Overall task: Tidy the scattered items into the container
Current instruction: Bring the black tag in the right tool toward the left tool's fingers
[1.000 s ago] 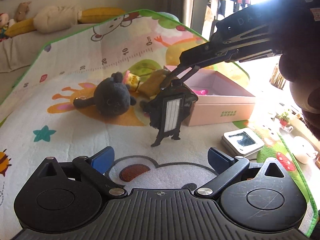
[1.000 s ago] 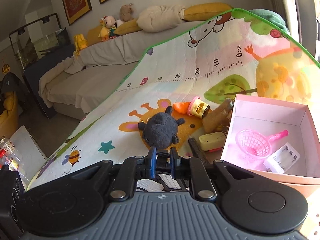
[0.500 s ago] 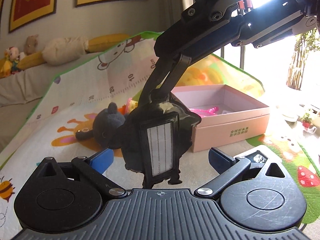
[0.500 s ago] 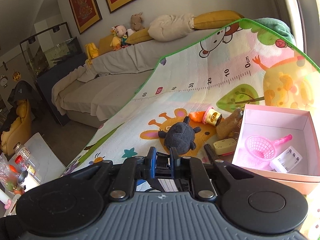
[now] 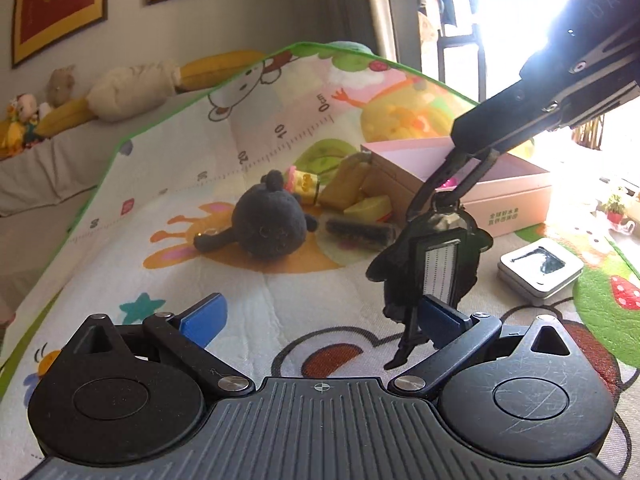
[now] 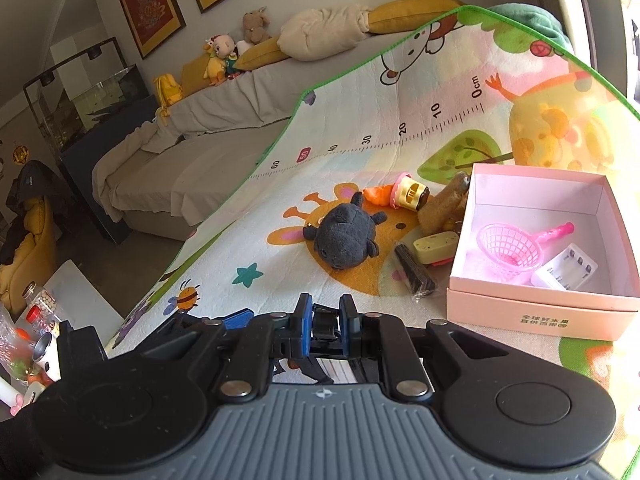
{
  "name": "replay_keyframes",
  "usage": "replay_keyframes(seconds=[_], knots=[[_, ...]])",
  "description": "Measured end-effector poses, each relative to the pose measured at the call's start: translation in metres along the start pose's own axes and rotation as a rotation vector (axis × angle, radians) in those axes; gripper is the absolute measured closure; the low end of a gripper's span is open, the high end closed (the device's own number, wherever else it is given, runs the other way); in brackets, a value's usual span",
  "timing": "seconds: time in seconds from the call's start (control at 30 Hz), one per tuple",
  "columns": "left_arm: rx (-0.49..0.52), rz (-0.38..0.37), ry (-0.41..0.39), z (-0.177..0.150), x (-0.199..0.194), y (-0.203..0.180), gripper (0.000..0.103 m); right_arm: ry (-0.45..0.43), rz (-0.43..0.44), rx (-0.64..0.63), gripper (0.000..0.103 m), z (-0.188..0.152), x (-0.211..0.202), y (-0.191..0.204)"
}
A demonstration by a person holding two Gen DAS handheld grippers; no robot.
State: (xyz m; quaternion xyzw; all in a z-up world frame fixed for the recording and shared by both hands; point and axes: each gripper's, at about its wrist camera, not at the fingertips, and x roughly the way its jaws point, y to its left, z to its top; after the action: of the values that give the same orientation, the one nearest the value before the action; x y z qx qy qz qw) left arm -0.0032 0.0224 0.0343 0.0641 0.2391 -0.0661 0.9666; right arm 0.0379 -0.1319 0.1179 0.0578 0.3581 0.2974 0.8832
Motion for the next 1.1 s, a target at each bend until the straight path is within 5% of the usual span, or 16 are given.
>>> replay_keyframes(seconds=[0.33,0.5,0.7,1.1], knots=[[-0.026,0.101,0.027,0.004,0.003,0.004,0.000,-0.014,0.003,0.026,0.089,-0.001,-0.006,-0.006],[-0.107,-0.032,0.026,0.001,-0.011,0.004,0.000,-0.006,0.011,0.045,0.089,-0.002,-0.002,-0.009],[-0.104,-0.135,0.037,0.007,-0.009,-0.041,0.000,0.002,0.017,0.041,0.089,0.002,0.003,-0.007],[-0.028,-0.163,0.041,0.017,0.019,-0.059,0.000,0.011,0.028,0.040,0.089,0.002,0.005,-0.012]])
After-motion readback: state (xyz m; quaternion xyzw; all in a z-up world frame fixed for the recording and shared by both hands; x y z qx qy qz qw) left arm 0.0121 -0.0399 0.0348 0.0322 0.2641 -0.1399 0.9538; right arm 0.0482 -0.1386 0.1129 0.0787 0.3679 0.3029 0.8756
